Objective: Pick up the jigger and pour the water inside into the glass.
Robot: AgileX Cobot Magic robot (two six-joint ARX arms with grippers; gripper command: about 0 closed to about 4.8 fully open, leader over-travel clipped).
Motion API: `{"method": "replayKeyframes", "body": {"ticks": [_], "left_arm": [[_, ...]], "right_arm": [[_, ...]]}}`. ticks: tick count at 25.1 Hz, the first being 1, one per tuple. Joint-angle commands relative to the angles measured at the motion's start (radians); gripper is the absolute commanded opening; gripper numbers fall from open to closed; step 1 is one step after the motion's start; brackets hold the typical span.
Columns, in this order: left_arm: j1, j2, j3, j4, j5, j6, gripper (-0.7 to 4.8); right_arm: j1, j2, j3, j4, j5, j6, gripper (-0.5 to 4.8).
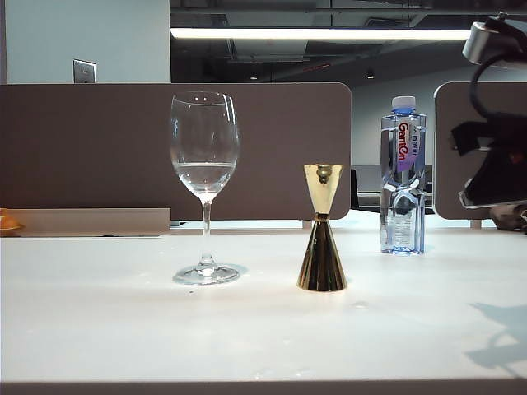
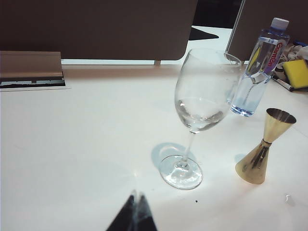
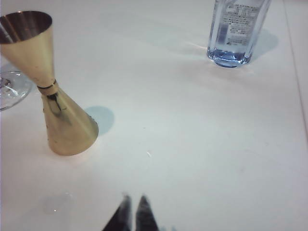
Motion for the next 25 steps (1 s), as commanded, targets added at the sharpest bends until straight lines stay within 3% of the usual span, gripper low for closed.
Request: {"method": "replayKeyframes", "body": {"ticks": [1, 21, 25], "left_arm": [[0.001, 0.000, 0.004, 0.014, 0.000, 0.001, 0.03], [0.005, -0.003, 0.004, 0.009, 0.000, 0.000, 0.03], [0.094, -0.025, 0.003, 0.009, 0.007, 0.001, 0.03]], "right_arm": [[0.000, -0.003, 0.003, 0.021, 0.005, -0.002, 0.22], [0.003, -0.076, 0.003, -0.012, -0.002, -0.002, 0.22], [-0.026, -0.205, 0.003, -0.033, -0.004, -0.002, 0.22]]}}
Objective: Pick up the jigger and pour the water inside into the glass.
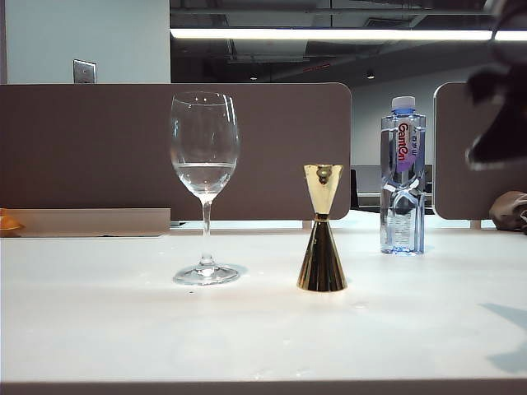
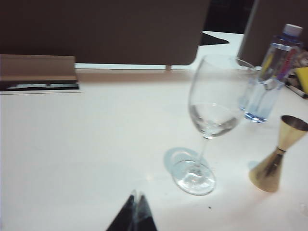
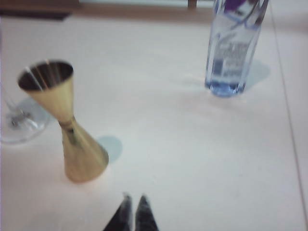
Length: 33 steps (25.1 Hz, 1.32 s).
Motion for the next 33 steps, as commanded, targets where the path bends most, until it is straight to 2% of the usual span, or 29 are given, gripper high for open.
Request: {"method": "replayKeyframes", "body": {"ticks": [1, 8, 15, 17, 24, 28, 33], "left_arm": [[0.069, -0.014, 0.003, 0.013, 0.005, 0.000, 0.03], [0.174, -0.032, -0.061, 0.022, 0.001, 0.000, 0.03], [0.176, -0.032, -0.185, 0.022, -0.003, 0.000, 0.03], [0.177, -0.030, -0.189, 0.061, -0.005, 0.000, 0.04], [0.176, -0.032, -0.194, 0.058, -0.003, 0.000, 0.04], [0.176, -0.032, -0.194, 0.058, -0.003, 0.000, 0.04], [0.176, -0.032, -0.194, 0.058, -0.003, 0.000, 0.04]], "right_arm": [[-0.033, -0.063, 0.003, 0.010, 0.000, -0.002, 0.22], [-0.128, -0.206, 0.003, 0.005, 0.000, -0.002, 0.22], [-0.194, -0.369, 0.003, -0.009, 0.003, -0.002, 0.22], [-0.224, -0.423, 0.002, -0.009, 0.002, -0.002, 0.22], [-0.313, -0.542, -0.095, -0.008, 0.003, -0.002, 0.22], [-0.360, -0.587, -0.152, -0.072, 0.003, -0.002, 0.22], [-0.385, -0.637, -0.168, -0.238, 0.003, -0.002, 0.22]]}}
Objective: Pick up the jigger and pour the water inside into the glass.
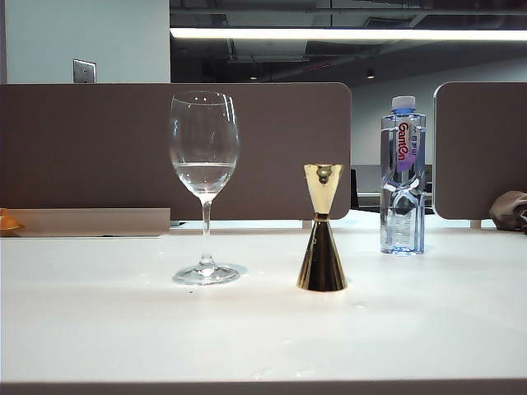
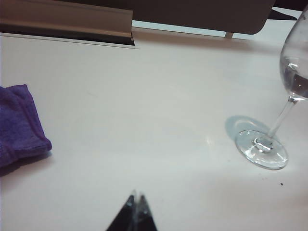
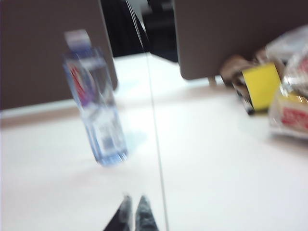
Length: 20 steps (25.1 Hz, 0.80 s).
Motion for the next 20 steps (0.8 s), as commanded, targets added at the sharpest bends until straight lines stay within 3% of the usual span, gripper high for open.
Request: {"method": "replayKeyframes", "body": {"ticks": [1, 7, 12, 17, 20], "left_arm": [[0.001, 0.001, -0.002, 0.006, 0.002, 0.000, 0.04], [0.001, 0.001, -0.002, 0.005, 0.003, 0.000, 0.04], [0.001, 0.001, -0.002, 0.005, 0.003, 0.000, 0.04], [0.001, 0.001, -0.002, 0.006, 0.003, 0.000, 0.04], [0.001, 0.001, -0.002, 0.005, 0.002, 0.000, 0.04]], "right_arm": [[-0.010, -0.027, 0.003, -0.121, 0.001, -0.002, 0.22], [-0.050, -0.045, 0.002, -0.252, 0.032, -0.003, 0.21], [-0.134, -0.045, -0.001, -0.281, 0.083, -0.002, 0.22], [-0.142, -0.045, -0.001, -0.279, 0.121, -0.041, 0.22], [-0.140, -0.045, -0.005, -0.272, 0.082, -0.075, 0.22]]}}
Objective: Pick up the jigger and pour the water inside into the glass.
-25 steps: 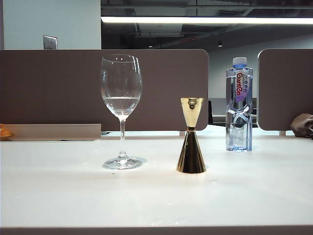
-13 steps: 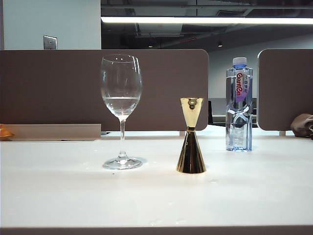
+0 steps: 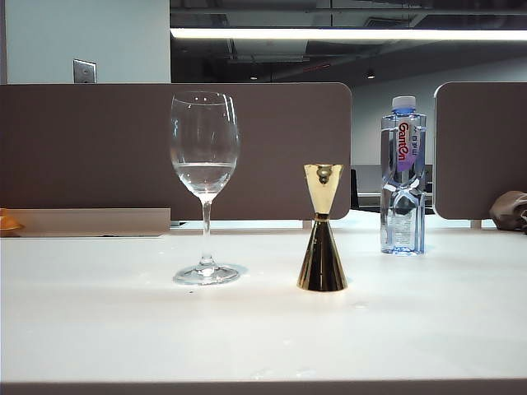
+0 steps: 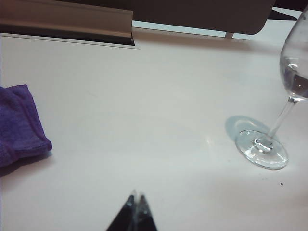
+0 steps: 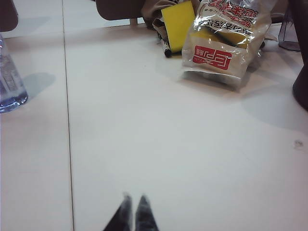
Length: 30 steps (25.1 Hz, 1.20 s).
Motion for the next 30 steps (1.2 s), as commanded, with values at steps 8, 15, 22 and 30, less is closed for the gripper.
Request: {"method": "replayKeyframes", "body": {"ticks": [8, 15, 22, 30], "left_arm": [[0.001, 0.001, -0.002, 0.005, 0.003, 0.000, 0.04], [0.001, 0.001, -0.002, 0.005, 0.003, 0.000, 0.04], [0.001, 0.001, -0.002, 0.005, 0.003, 0.000, 0.04], [0.001, 0.001, -0.002, 0.005, 0.003, 0.000, 0.04]], "right_arm": [[0.000, 0.001, -0.022, 0.036, -0.313, -0.221, 0.22], [0.003, 0.001, -0.031, 0.045, -0.404, -0.241, 0.22], [0.001, 0.001, -0.031, 0.045, -0.404, -0.241, 0.22], [0.002, 0.001, -0.031, 0.045, -0.404, -0.241, 0.22]]}}
